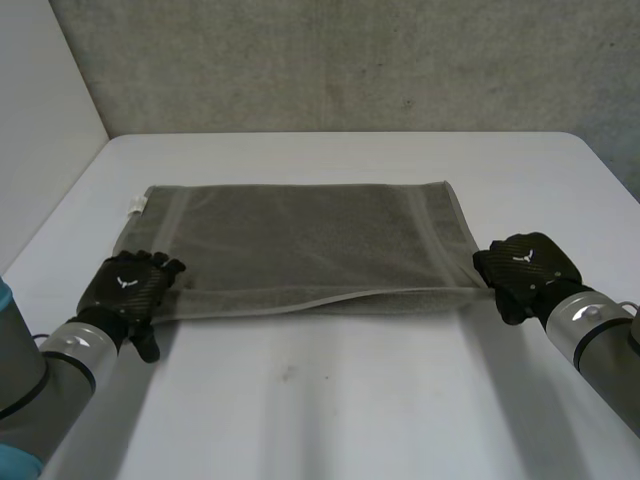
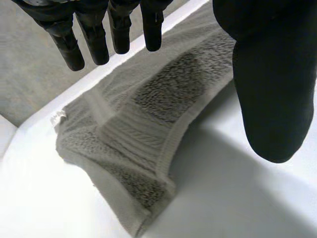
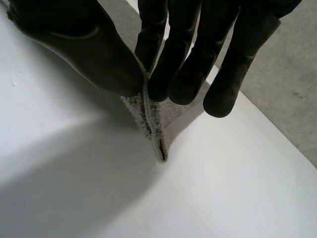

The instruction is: Fold the towel.

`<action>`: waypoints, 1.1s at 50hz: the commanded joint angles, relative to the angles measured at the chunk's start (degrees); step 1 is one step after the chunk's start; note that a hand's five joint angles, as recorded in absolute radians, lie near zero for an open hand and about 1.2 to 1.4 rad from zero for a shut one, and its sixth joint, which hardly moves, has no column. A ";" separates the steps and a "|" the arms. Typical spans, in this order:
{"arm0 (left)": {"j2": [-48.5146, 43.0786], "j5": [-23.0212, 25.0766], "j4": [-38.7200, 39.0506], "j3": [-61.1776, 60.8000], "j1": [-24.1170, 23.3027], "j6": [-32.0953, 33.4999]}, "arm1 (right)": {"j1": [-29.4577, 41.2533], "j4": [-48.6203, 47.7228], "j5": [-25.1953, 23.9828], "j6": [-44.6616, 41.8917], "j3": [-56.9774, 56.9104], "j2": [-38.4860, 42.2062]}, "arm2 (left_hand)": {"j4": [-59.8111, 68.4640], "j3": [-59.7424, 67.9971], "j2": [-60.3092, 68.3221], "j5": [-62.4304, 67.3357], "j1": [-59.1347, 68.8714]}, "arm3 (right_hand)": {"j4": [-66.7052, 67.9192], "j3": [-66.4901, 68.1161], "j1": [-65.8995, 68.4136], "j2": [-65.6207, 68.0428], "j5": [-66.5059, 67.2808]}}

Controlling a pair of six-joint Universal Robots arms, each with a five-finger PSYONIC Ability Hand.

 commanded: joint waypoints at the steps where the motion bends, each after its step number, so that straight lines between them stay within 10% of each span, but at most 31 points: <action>1: -4.99 -0.04 6.71 0.68 0.59 0.16 | -0.09 0.02 -0.77 -0.01 0.62 -0.06 | 1.77 1.68 1.81 1.39 1.64 | 3.49 3.78 4.22 3.45 2.67; 25: -9.22 -5.84 9.89 5.96 7.45 0.87 | -3.26 -0.59 -0.60 0.08 0.45 -0.15 | 11.86 11.77 11.91 11.48 11.73 | 3.49 3.78 4.22 3.45 2.67; 35: -5.62 -1.64 9.36 2.27 8.68 0.87 | -2.99 -0.24 -0.95 -0.36 0.45 -0.15 | 68.08 67.98 68.12 67.69 67.95 | 3.49 3.78 4.22 3.45 2.67; 43: 0.10 5.41 8.40 -1.69 8.41 1.04 | -2.99 1.87 -0.86 -1.94 -0.52 -1.21 | 68.19 68.10 68.24 67.81 68.06 | 3.49 3.78 4.22 3.45 2.67; 55: 21.51 7.68 -6.95 -7.05 15.42 1.48 | -9.57 27.06 -1.38 -19.15 -5.52 -10.33 | 68.19 68.10 68.24 67.81 68.06 | 3.49 3.78 4.22 3.45 2.67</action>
